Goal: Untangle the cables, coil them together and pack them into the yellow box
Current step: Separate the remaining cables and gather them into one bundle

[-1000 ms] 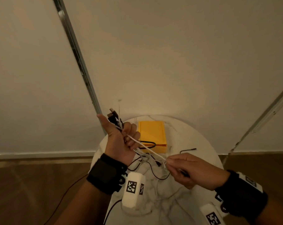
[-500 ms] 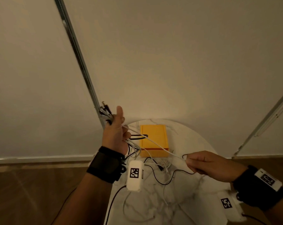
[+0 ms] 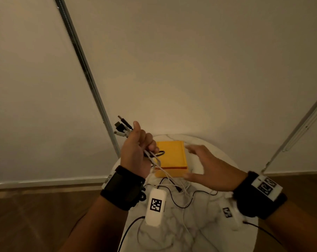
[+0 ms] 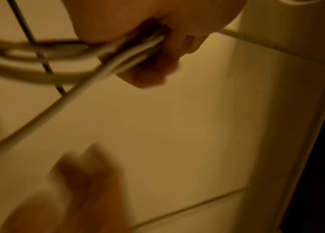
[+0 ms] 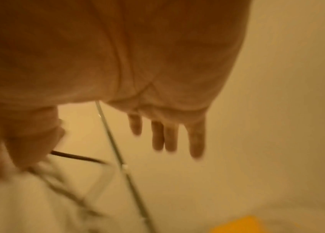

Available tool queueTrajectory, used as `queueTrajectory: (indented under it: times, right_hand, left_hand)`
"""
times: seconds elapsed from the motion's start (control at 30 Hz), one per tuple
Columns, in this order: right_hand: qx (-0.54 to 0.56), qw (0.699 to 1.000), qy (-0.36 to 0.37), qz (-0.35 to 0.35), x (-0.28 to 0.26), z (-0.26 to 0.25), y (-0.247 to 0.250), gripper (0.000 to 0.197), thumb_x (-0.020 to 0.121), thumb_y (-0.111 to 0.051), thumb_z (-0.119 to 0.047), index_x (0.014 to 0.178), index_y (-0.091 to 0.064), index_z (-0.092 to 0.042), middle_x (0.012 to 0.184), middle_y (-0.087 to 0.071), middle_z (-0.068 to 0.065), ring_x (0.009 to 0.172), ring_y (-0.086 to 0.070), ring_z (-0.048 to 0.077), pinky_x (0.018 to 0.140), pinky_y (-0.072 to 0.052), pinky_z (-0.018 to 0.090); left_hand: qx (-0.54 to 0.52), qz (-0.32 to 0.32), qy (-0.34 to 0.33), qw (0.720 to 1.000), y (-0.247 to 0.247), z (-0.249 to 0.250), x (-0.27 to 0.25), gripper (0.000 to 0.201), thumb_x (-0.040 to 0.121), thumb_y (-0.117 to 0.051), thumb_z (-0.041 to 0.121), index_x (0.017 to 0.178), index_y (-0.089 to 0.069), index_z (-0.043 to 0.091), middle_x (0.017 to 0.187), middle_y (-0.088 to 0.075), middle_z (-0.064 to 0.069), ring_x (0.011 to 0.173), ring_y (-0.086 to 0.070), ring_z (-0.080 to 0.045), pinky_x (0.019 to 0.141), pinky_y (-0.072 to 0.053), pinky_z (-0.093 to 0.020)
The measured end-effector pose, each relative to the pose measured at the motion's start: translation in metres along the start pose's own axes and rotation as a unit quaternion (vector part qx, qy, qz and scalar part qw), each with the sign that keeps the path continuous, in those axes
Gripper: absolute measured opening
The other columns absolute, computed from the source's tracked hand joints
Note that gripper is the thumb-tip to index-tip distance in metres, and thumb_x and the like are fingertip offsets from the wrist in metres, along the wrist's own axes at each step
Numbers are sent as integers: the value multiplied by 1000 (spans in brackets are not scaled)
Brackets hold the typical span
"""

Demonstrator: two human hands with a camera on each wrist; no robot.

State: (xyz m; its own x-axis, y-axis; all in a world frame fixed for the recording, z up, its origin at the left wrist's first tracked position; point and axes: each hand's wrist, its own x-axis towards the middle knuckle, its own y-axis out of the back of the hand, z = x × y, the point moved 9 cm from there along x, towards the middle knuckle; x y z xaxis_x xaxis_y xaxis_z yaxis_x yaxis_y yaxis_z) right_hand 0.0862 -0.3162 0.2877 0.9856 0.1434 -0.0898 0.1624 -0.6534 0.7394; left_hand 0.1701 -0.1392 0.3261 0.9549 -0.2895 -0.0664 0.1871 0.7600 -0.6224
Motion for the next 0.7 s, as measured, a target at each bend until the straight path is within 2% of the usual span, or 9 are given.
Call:
queueTrajectory:
  times: [0.1,0.17,0.23,0.3,0.37,0.43,0.5,0.57,0.7]
  right_hand:
    - [124,984,126,17,17,-80,-1,104,76,-84,-41,154,-16,-31,147,-44,-8,133,-48,5,107,-46,32]
    - [217,963,157,-1,25,-101,-4,94,78,-82,-6,148,-23,-22,121,-62,2,107,-66,14,91,-57,37]
    - [297,942,152,-18,27,-101,-5,72,83,-74,7,139,-34,-14,98,-68,5,80,-68,22,72,-59,38]
    - [216,961,170,13,29,-95,-4,40,91,-68,0,125,-51,-13,83,-66,3,65,-60,17,60,-51,37]
    - [110,971,205,55,33,-92,-4,14,96,-67,-19,110,-65,-16,86,-70,0,71,-64,16,67,-53,39]
    - [65,977,195,63,43,-78,-3,23,92,-71,-41,87,-66,-19,75,-69,-3,65,-63,16,64,-52,38]
    - [-44,982,161,86,54,-51,2,39,89,-71,-50,69,-54,-22,57,-52,-6,51,-47,11,54,-39,34]
    - [-97,983,113,106,61,-14,15,37,90,-71,-48,69,-56,-21,57,-51,-5,51,-45,8,53,-35,30]
    - [-54,983,16,176,61,50,53,37,88,-75,-39,71,-60,-9,62,-56,7,54,-43,12,55,-33,28]
  left_hand:
    - [19,-57,27,998,-32,-12,-11,57,105,-42,51,59,-28,19,54,-20,2,38,-23,-10,38,-27,-23]
    - [40,-87,16,995,-47,-5,-16,58,100,-49,53,60,-28,17,54,-19,-1,37,-21,-11,37,-22,-23]
    - [46,-117,-6,992,-56,12,-20,57,99,-52,52,61,-27,18,56,-18,-1,40,-19,-12,40,-17,-25]
    - [64,-135,-33,988,-60,27,-24,58,103,-50,49,59,-26,19,56,-17,1,42,-14,-13,41,-15,-26]
    - [94,-129,-62,985,-63,33,-28,54,103,-50,45,60,-28,22,56,-15,0,45,-9,-15,41,-14,-25]
    - [126,-94,-93,983,-62,37,-32,51,106,-50,39,62,-30,23,58,-13,-2,47,-7,-16,42,-14,-23]
    - [129,-56,-118,983,-55,49,-33,50,108,-48,36,63,-31,25,56,-16,0,48,-7,-15,42,-15,-21]
    - [115,-24,-131,984,-42,66,-30,50,107,-51,38,63,-30,26,55,-19,3,46,-10,-14,41,-17,-20]
    - [113,22,-181,977,-23,97,-33,49,105,-53,40,66,-29,24,52,-22,4,42,-14,-13,42,-17,-21]
